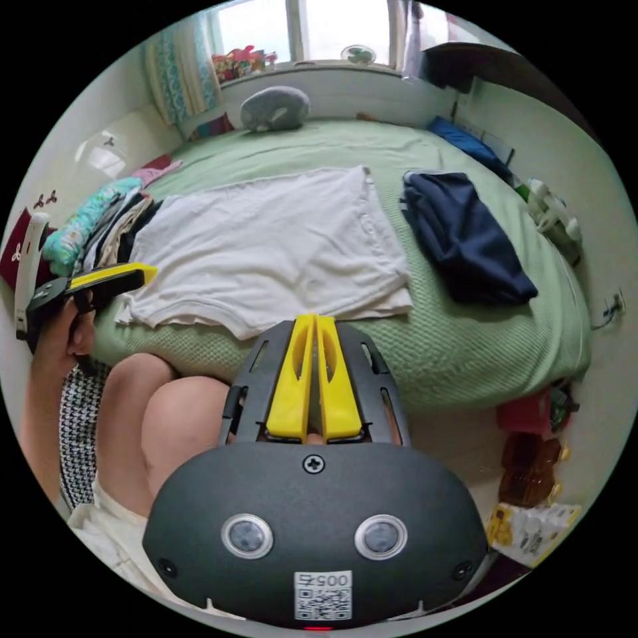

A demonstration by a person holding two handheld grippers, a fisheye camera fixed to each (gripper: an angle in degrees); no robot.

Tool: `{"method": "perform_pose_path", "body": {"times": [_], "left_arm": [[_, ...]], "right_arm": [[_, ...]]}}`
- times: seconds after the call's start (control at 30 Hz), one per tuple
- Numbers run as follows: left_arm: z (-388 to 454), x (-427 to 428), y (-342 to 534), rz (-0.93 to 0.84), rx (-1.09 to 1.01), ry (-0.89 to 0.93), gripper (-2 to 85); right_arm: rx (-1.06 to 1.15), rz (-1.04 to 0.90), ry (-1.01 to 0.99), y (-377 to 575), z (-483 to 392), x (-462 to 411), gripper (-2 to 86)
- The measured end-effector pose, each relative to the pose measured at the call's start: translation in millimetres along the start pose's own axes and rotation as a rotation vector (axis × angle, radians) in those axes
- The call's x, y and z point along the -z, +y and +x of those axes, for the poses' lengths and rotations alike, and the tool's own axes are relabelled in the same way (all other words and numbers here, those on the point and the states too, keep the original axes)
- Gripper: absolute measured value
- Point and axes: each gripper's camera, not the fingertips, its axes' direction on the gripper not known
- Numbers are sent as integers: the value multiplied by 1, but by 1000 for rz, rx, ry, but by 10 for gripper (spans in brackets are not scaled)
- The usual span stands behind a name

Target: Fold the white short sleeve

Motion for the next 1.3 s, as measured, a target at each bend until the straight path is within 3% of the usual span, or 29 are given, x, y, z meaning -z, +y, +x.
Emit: {"method": "perform_pose_path", "body": {"times": [0.1, 0.37, 0.57, 0.73, 0.8, 1.03, 1.17, 1.3], "left_arm": [[52, -19, -28, 5, -63, 138, 10], [146, -85, -75, -31, -137, 139, 98], [160, -125, -82, -83, -106, 40, 125], [153, -128, -78, -59, -60, 53, 90], [141, -125, -81, -67, -29, 133, 52], [108, -88, -71, 49, 10, 203, 42], [90, -73, -58, 94, 37, 233, 42], [76, -66, -48, 119, 52, 250, 42]], "right_arm": [[-77, 23, 33, 9, 40, 22, -13], [-147, 2, 146, 26, 106, 36, -16], [-133, -1, 161, 5, 123, 18, -16], [-61, 19, 148, -32, 119, -3, -16], [-29, 18, 145, -61, 120, -14, -16], [147, 54, 59, -188, 123, -56, 12], [224, -91, -54, -276, 122, -123, 45], [132, -199, -192, -339, 133, -192, 60]]}}
